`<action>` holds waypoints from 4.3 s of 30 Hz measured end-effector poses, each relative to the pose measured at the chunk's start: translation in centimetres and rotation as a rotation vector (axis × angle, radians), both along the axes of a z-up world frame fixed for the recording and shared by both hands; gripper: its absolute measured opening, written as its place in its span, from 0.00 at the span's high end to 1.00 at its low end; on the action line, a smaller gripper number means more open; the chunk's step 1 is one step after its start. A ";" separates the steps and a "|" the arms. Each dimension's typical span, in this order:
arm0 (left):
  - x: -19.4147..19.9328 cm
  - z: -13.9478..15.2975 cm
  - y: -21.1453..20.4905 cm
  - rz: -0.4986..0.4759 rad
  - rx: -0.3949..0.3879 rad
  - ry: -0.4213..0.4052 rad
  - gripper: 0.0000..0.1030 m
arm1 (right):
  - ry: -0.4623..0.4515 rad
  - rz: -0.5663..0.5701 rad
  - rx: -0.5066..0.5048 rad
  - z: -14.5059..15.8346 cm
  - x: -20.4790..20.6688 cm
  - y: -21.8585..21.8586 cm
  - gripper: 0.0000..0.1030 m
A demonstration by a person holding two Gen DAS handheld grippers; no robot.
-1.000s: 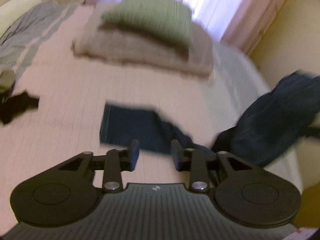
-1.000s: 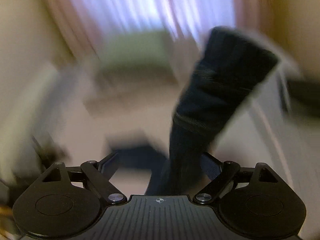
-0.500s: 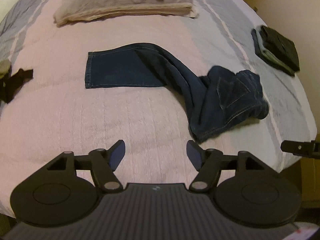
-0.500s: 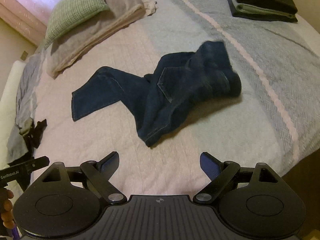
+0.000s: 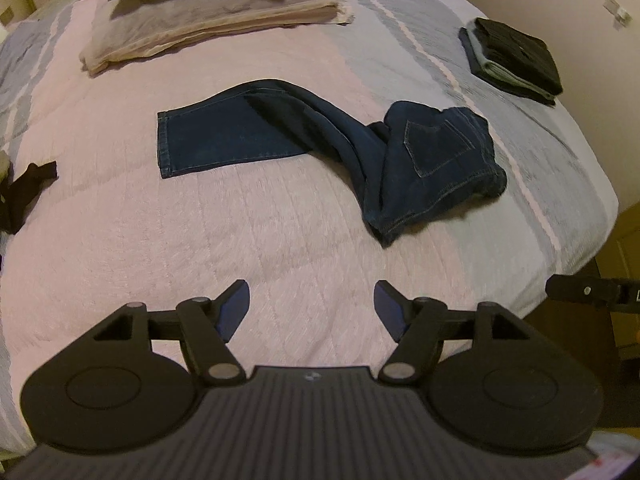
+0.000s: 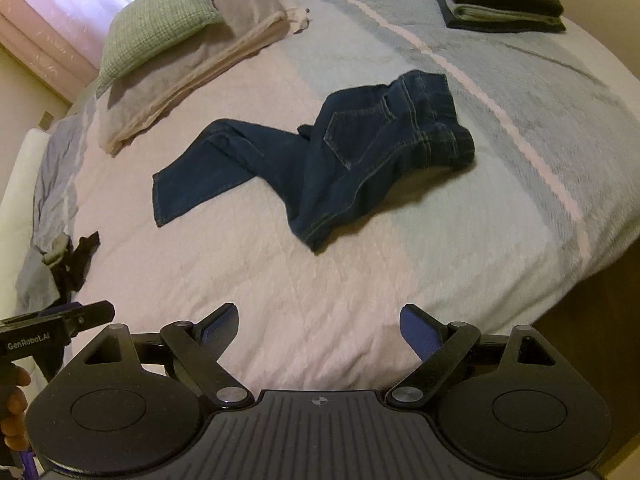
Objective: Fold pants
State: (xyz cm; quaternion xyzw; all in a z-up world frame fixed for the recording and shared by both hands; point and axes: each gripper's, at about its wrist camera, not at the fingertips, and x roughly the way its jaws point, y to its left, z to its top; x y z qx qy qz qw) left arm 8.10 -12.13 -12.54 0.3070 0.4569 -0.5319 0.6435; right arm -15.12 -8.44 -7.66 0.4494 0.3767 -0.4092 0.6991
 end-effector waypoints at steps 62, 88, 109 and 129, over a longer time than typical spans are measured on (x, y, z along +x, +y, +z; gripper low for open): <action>23.3 -25.3 -38.8 0.533 0.102 0.158 0.32 | -0.205 -0.326 -0.011 -20.2 -12.4 -39.8 0.30; 24.8 -7.0 -31.3 0.378 -0.509 -0.006 0.98 | -0.726 -0.315 -0.464 -6.7 -8.9 -41.1 0.95; 22.4 -18.2 -3.8 0.658 -0.014 0.043 0.64 | -0.380 -0.743 0.111 -20.6 -24.8 -25.2 0.47; 36.5 -26.4 -19.3 0.751 0.368 0.071 0.30 | -0.264 -0.658 0.142 -25.3 -16.6 -31.6 0.46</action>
